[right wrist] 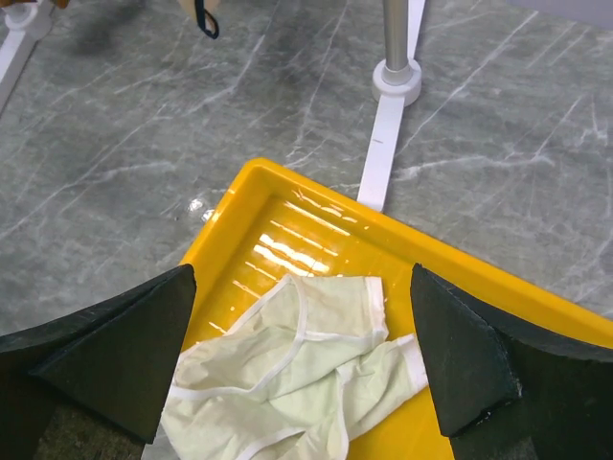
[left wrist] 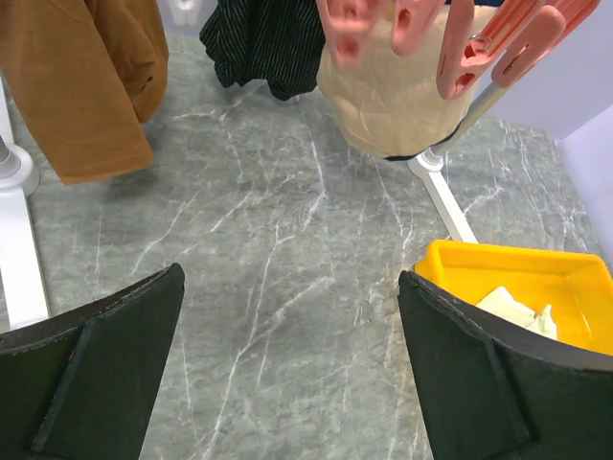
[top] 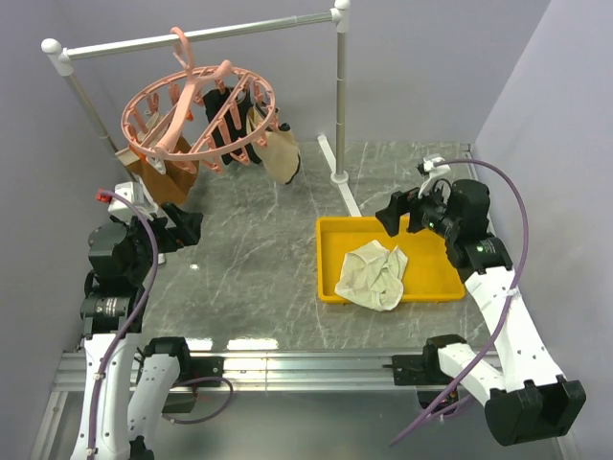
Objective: Clip the underwear to the hanger
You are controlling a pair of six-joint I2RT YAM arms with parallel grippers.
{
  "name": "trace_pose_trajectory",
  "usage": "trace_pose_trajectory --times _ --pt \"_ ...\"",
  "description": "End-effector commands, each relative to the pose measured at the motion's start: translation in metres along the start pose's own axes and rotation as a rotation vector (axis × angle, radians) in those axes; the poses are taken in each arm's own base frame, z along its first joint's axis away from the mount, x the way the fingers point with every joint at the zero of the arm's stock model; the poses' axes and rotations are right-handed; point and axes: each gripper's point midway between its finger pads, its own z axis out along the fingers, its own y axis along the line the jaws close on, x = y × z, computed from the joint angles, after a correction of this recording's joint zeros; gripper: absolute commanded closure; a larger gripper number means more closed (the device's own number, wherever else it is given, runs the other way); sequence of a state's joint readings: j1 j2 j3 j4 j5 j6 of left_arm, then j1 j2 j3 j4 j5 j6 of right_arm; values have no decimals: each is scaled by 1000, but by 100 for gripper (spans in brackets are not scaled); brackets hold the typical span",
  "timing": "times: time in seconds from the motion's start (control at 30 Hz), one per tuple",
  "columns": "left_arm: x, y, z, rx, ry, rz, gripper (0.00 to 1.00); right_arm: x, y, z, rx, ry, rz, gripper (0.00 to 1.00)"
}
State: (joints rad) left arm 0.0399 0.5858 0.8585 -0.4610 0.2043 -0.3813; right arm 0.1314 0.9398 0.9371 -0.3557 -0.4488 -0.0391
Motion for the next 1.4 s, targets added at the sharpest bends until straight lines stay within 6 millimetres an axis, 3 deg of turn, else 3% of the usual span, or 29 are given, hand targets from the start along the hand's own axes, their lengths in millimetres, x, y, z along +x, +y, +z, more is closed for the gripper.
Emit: trace_pose_trajectory --times 0.0,0.17,0.33,0.43,0.6,0.73,0.83,0.87,0.93,1.0,1.07,1.17,1.2,1.27,1.3,1.33,1.37 --pt "-21 -5 -7 8 -64 42 1 -42 2 -5 0 -86 -84 0" --pt "-35 -31 -23 125 -107 70 1 -76 1 -8 9 -141 -160 0" --pt "-52 -50 -31 181 -118 -4 1 -109 30 -7 -76 -216 -233 0" --pt "-56 -61 -28 218 -50 -11 1 -118 55 2 -131 -212 -273 0" --pt "-73 -65 -29 208 -52 -69 1 -128 94 27 -226 -188 -304 0" --pt "-79 -52 -32 123 -94 -93 1 -136 103 42 -232 -191 -256 0" --pt "-71 -55 -38 154 -79 -41 1 -138 120 53 -282 -199 -278 0" --pt "-64 -57 -39 181 -73 -23 5 -138 132 55 -325 -201 -292 0" --pt "-66 -71 -56 263 -136 21 9 -137 139 66 -336 -201 -285 0" --pt "-70 -73 -61 275 -200 3 9 -143 152 72 -353 -219 -270 0" --pt "-65 -76 -57 294 -158 -17 10 -142 161 83 -371 -215 -257 0" --pt "-53 -100 -61 449 -80 -11 17 -145 174 97 -411 -226 -270 0" --pt "-60 -108 -64 502 -113 7 17 -146 176 101 -417 -234 -260 0" --pt "-48 -112 -62 565 -109 20 17 -152 183 112 -450 -265 -249 4" --pt "-55 -122 -73 628 -172 70 16 -154 187 114 -473 -281 -255 6" --pt "-53 -124 -75 654 -190 94 16 -144 194 119 -523 -267 -262 8" --pt "-46 -122 -73 669 -198 110 8 -155 199 120 -548 -326 -277 11"
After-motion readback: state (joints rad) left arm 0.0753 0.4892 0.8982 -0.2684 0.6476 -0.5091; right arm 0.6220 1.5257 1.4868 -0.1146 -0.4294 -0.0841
